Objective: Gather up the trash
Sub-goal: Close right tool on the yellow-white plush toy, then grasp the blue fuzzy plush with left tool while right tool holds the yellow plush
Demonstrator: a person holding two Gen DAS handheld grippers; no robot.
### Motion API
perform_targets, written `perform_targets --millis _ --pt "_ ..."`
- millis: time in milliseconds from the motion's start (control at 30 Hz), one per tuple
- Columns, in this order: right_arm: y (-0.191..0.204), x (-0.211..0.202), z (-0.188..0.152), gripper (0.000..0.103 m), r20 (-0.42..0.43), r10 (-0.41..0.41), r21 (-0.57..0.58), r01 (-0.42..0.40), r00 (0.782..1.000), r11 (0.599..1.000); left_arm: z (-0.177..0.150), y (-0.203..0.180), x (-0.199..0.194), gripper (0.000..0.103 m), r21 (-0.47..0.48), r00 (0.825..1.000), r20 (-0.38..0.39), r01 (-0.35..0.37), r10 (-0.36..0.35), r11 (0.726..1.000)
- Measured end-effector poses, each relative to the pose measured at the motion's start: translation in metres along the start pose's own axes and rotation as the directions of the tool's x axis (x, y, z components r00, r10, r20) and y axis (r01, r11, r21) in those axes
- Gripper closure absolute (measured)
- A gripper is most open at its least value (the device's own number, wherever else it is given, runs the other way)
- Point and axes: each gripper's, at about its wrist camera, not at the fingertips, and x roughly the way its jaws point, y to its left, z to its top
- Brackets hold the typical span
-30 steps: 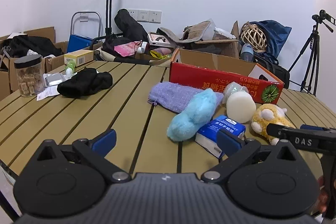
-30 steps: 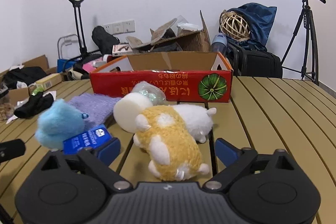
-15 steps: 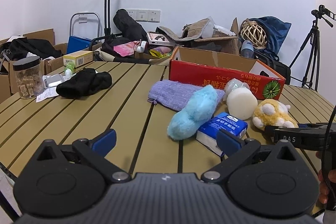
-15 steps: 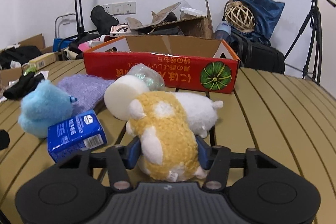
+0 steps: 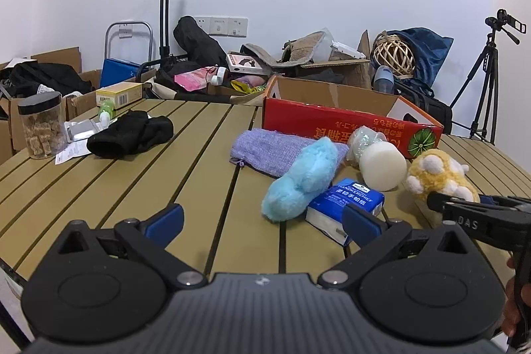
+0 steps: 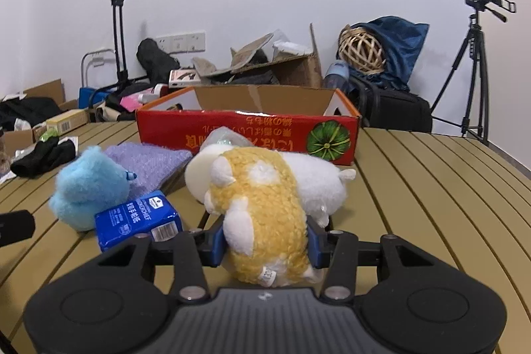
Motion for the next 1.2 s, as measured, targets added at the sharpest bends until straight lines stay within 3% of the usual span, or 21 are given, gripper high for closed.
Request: perform_targets --millis 500,800,933,1200 --pt "-0.03 -0.063 -0.022 0.058 0.093 -0.089 0.079 0.082 0.992 0.993 0.014 -0.004 0.02 0.0 0.008 0.997 -0.022 0.069 -0.069 0.998" --pt "-0.041 -0.072 -0.033 0.058 0.105 -0.142 0.08 0.134 0.984 0.988 0.022 -0.019 0.044 0.0 0.088 0.999 0.014 0.044 -0.045 0.995" --pt "-0.041 -0.069 -0.032 0.058 0.117 -0.148 0.07 0.141 0.982 0.988 0.024 -0.019 0.058 0.007 0.087 0.997 -0.001 0.077 -0.077 0.993" --pt "-0.037 -0.064 -0.028 0.058 0.138 -0.135 0.058 0.128 0.981 0.99 0.022 -0.023 0.084 0.039 0.087 0.995 -0.068 0.074 -0.068 0.993"
